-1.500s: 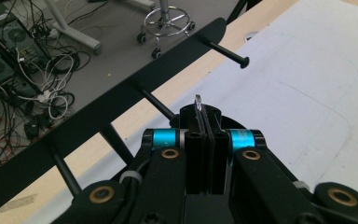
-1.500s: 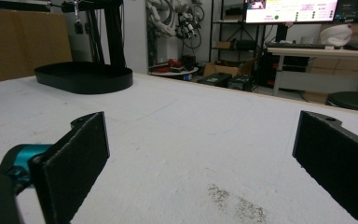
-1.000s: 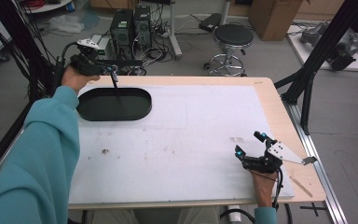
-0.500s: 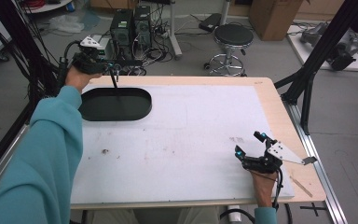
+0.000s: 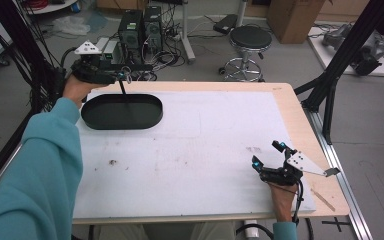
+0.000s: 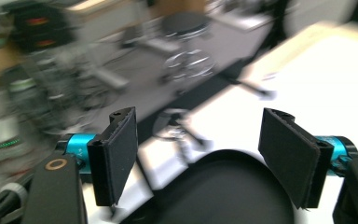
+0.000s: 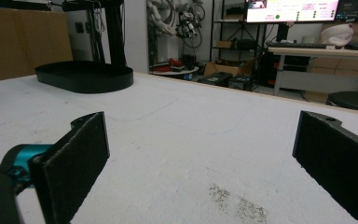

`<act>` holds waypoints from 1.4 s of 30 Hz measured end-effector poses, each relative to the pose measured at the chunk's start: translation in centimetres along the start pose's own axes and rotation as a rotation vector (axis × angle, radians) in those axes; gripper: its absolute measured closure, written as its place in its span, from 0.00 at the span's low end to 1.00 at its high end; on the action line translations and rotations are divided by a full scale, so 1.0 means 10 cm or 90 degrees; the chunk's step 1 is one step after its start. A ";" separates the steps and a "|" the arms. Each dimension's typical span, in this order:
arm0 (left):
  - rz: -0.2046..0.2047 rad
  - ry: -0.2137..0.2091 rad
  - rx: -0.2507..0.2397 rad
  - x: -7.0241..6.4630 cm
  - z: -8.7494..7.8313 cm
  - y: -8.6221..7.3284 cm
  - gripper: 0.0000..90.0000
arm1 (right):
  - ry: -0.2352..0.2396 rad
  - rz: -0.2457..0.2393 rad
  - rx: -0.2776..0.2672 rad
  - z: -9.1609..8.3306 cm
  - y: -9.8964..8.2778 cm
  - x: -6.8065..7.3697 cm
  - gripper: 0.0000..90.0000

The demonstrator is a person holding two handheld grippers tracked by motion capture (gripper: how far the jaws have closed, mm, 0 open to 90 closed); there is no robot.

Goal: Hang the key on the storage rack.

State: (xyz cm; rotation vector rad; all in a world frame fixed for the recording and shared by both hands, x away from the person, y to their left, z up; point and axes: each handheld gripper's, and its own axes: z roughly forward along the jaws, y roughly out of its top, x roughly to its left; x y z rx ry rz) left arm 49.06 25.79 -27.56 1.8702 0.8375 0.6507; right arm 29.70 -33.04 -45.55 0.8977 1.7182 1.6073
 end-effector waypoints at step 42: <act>-0.065 -0.024 -0.267 -1.12 -1.15 -2.29 0.02 | -0.006 -0.003 -0.006 -0.01 -0.01 0.01 0.03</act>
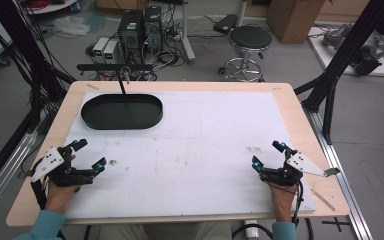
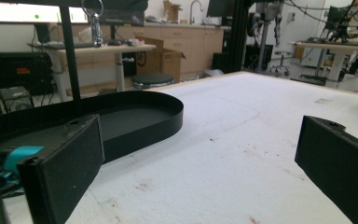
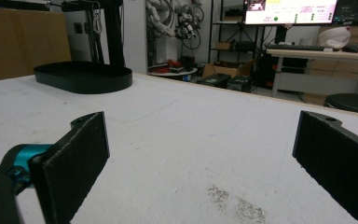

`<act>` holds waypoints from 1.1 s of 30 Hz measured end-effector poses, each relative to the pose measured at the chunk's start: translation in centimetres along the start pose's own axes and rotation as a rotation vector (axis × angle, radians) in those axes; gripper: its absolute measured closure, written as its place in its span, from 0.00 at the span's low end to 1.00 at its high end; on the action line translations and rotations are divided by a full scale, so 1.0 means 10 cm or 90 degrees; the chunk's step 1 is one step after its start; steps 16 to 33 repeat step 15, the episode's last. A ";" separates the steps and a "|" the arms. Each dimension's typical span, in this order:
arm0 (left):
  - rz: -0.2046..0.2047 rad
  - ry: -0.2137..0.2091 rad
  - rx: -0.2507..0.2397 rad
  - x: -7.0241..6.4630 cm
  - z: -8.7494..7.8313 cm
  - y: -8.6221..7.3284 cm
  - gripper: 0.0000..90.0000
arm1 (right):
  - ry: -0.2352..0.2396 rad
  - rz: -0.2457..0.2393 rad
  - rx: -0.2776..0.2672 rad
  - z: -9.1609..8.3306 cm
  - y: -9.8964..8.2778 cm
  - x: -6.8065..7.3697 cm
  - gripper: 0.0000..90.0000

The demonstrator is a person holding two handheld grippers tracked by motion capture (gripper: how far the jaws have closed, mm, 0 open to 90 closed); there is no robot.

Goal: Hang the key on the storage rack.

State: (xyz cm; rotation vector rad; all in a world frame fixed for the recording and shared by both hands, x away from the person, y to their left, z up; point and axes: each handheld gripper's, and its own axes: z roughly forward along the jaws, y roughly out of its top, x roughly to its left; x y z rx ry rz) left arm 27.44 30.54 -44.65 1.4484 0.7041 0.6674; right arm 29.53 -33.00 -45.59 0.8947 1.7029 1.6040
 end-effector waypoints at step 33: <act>0.012 0.014 -0.011 -0.03 -0.07 -0.11 0.02 | -0.001 -0.001 -0.006 -0.01 0.00 0.00 0.03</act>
